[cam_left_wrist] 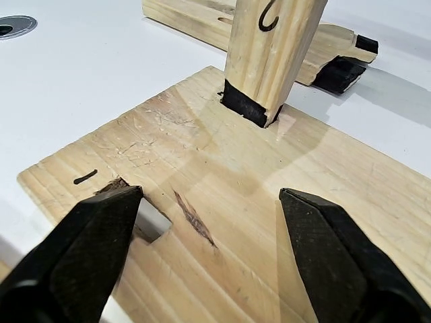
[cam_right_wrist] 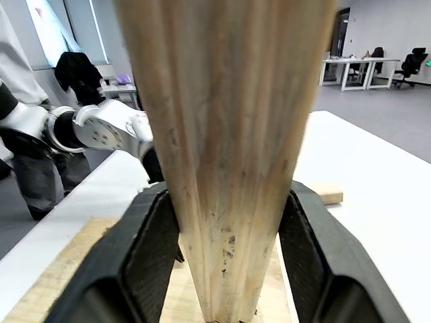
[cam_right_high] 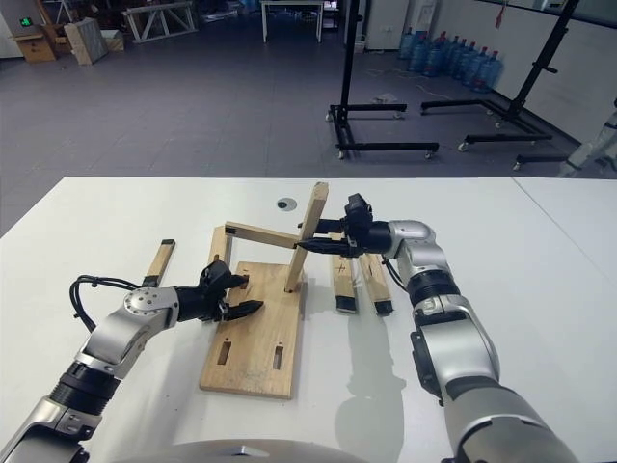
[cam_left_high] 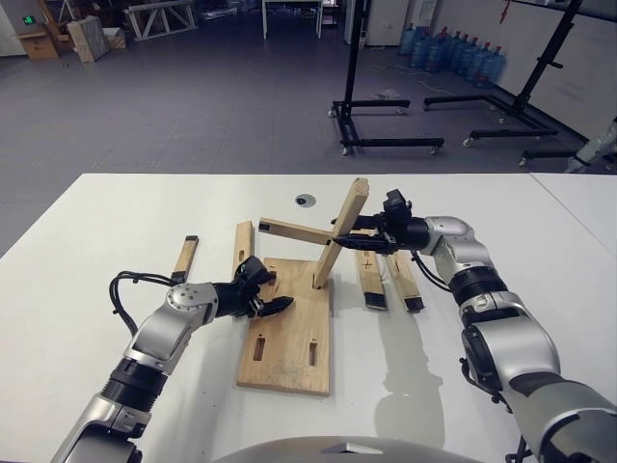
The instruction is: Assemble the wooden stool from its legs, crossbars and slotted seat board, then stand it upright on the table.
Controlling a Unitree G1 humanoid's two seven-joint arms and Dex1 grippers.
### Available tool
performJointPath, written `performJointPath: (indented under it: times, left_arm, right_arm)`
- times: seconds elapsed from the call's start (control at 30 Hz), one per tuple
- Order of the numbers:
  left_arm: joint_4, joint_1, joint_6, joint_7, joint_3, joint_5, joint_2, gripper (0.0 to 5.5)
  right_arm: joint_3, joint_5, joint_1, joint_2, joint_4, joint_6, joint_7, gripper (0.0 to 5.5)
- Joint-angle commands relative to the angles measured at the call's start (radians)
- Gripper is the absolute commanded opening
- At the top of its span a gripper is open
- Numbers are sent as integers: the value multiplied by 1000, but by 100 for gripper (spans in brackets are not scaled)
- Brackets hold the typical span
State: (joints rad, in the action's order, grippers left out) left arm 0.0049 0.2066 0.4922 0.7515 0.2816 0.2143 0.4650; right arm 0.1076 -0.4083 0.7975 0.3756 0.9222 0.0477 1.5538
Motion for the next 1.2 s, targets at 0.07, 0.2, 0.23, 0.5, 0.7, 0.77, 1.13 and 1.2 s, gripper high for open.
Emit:
performJointPath:
  times: [0.07,0.2,0.23,0.5,0.7,0.77,1.13,1.2]
  left_arm:
    - [71,-44,46,-47,43,-60,-21,374]
    - [87,-47,41,-68,50,-73,-46,374]
    - [93,-49,38,-76,54,-76,-54,374]
    - [97,-71,29,-118,75,-81,-99,374]
    - [66,-112,35,-154,78,-75,-120,374]
    - [55,-128,37,-169,77,-73,-130,374]
    - [-4,-215,46,-240,67,-68,-195,374]
    - [-13,-228,48,-250,64,-67,-200,374]
  right_arm:
    - [65,132,-36,-7,6,13,-45,205]
    - [113,180,-13,-14,24,-23,-55,205]
    - [128,191,-9,-11,21,-35,-49,205]
    - [113,186,-12,0,-28,-59,-88,300]
    - [52,197,-52,62,-69,-73,-133,435]
    - [29,187,-86,95,-118,-92,-140,435]
    - [-242,-45,-350,251,-712,-331,-282,435]
    - [-332,-116,-276,234,-726,-364,-382,435]
